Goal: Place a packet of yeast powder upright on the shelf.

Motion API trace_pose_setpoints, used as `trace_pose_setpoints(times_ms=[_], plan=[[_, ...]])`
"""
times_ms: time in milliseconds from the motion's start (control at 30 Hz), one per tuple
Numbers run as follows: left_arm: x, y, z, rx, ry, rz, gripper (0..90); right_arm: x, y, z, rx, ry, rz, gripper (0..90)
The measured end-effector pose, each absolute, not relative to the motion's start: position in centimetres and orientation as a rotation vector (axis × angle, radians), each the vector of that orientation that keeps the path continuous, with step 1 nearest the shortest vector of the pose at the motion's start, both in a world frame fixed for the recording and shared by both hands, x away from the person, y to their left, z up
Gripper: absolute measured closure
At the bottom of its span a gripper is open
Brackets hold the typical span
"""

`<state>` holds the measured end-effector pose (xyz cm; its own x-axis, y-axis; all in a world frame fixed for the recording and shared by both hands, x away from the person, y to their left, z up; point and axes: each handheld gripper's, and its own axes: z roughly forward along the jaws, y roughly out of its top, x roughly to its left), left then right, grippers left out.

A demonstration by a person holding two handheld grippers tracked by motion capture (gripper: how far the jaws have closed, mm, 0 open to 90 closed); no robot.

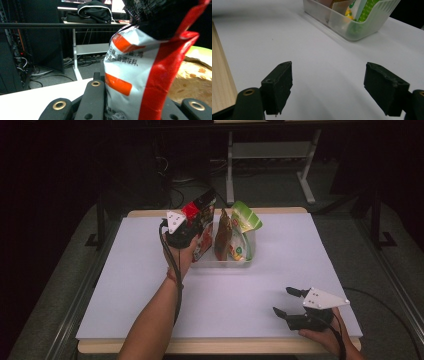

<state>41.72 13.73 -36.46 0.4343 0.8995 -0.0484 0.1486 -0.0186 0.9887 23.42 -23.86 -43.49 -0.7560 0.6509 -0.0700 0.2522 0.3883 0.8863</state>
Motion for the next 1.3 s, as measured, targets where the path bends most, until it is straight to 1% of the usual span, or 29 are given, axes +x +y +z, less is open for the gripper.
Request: trace_pose_setpoints(times_ms=[133, 233, 367, 467, 967, 1300], plan=[[41.9, 13.7, -36.5, 1.519, 0.953, 0.785, 80.2, 23.4, -23.9, -43.5, 0.778, 2.243, 1.327, 22.0], [42.5, 13.7, -37.3, 1.551, 0.985, 0.771, 80.1, 23.4, -23.8, -43.5, 0.777, 2.246, 1.324, 22.0], [42.5, 14.2, -38.0, 1.510, 1.002, 0.738, 80.2, 23.4, -23.9, -43.5, 0.777, 2.247, 1.328, 22.0], [42.2, 14.1, -38.1, 1.532, 0.985, 0.751, 80.1, 23.5, -24.0, -43.5, 0.785, 2.244, 1.330, 22.0], [42.2, 15.0, -38.6, 1.540, 0.995, 0.751, 80.0, 23.6, -23.7, -43.5, 0.775, 2.251, 1.324, 22.0], [42.1, 14.9, -38.4, 1.584, 0.979, 0.764, 79.2, 23.8, -23.7, -43.6, 0.772, 2.254, 1.321, 22.0]])
